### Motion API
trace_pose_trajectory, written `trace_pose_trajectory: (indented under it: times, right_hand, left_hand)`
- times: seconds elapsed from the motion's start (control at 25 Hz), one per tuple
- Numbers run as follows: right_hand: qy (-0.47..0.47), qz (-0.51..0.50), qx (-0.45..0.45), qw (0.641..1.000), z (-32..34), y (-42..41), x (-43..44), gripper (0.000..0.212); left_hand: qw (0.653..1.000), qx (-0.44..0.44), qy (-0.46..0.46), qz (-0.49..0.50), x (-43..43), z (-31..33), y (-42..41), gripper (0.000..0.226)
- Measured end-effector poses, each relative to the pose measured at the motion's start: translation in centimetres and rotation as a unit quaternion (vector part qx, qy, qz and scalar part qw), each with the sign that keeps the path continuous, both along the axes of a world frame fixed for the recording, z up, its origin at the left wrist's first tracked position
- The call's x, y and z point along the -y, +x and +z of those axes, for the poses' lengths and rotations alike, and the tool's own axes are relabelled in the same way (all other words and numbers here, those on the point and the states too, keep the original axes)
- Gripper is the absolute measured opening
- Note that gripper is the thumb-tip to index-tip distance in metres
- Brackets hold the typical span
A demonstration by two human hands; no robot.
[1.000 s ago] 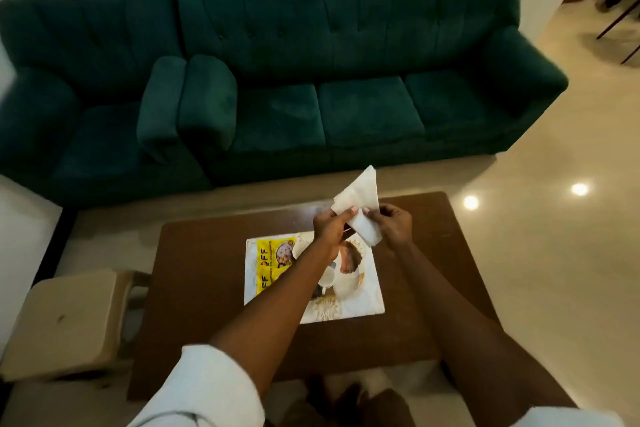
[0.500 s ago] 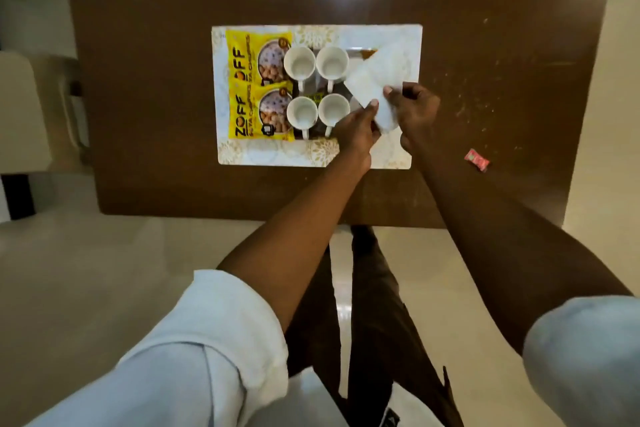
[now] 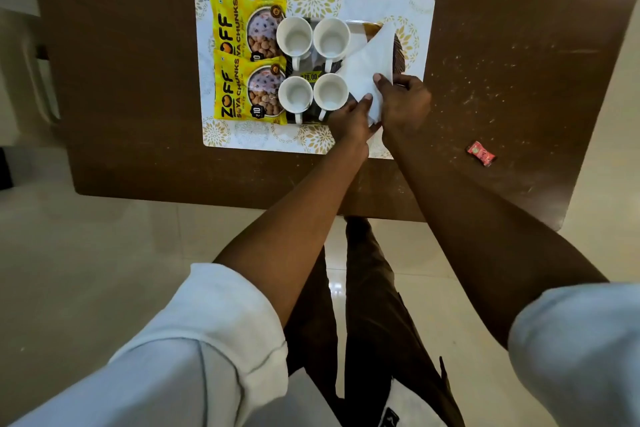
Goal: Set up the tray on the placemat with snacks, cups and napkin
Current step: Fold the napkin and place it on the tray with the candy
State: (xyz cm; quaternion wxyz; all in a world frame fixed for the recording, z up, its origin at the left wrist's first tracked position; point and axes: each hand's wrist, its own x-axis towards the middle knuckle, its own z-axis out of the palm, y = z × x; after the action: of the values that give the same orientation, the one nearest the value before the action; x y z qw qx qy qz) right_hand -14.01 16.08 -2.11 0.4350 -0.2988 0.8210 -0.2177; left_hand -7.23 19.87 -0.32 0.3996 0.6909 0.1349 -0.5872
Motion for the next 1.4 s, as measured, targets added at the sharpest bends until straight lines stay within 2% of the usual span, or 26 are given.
trace_pose_trajectory:
  times: [0.16,0.28,0.4,0.52,0.64,0.68,0.84,0.96,1.12,1.28,1.4]
  right_hand:
    - [-0.017,0.019,-0.048,0.999,0.1,1.3,-0.8,0.028]
    - [0.001,0.015,-0.065,0.998,0.0,1.6,-1.0,0.024]
    - [0.008,0.011,-0.065,0.998,-0.3,1.6,-1.1,0.02]
    - [0.005,0.009,-0.068,0.998,-0.3,1.4,-0.9,0.026]
    - [-0.002,-0.008,-0.07,0.998,0.0,0.9,-0.7,0.036]
    - [-0.006,-0.015,-0.068,0.998,0.2,0.6,-0.8,0.036]
    - [-0.031,-0.038,-0.051,0.998,0.8,-3.8,-1.7,0.025]
    - [-0.03,-0.059,-0.071,0.995,0.9,-9.9,-2.8,0.015]
    - [-0.005,0.004,-0.113,0.994,0.5,-17.7,-5.2,0.014]
    - [0.046,0.132,-0.135,0.981,-0.5,-22.3,-8.4,0.024]
    - [0.043,0.157,-0.134,0.978,-0.8,-22.7,-9.7,0.024]
  left_hand:
    - [1.0,0.017,0.01,0.016,-0.2,-0.3,0.7,0.022]
    - [0.999,0.03,0.012,-0.003,-0.6,-0.5,1.0,0.019]
    - [0.998,0.061,0.007,-0.031,-1.1,-0.9,1.1,0.028]
    - [0.993,0.106,0.024,-0.055,-1.7,-1.2,1.0,0.028]
    - [0.971,0.204,0.074,-0.099,-2.0,-0.7,0.2,0.029]
    - [0.967,0.213,0.073,-0.118,-2.0,-0.3,-0.5,0.031]
    - [0.961,0.157,-0.004,-0.227,-1.3,1.3,-5.3,0.033]
    - [0.948,0.103,-0.034,-0.299,-0.8,1.6,-9.8,0.032]
    - [0.927,0.067,0.007,-0.369,-1.5,0.2,-15.1,0.028]
    - [0.92,0.075,0.101,-0.371,-3.8,-0.8,-19.2,0.031]
    - [0.923,0.055,0.089,-0.371,-5.0,-1.3,-19.8,0.026]
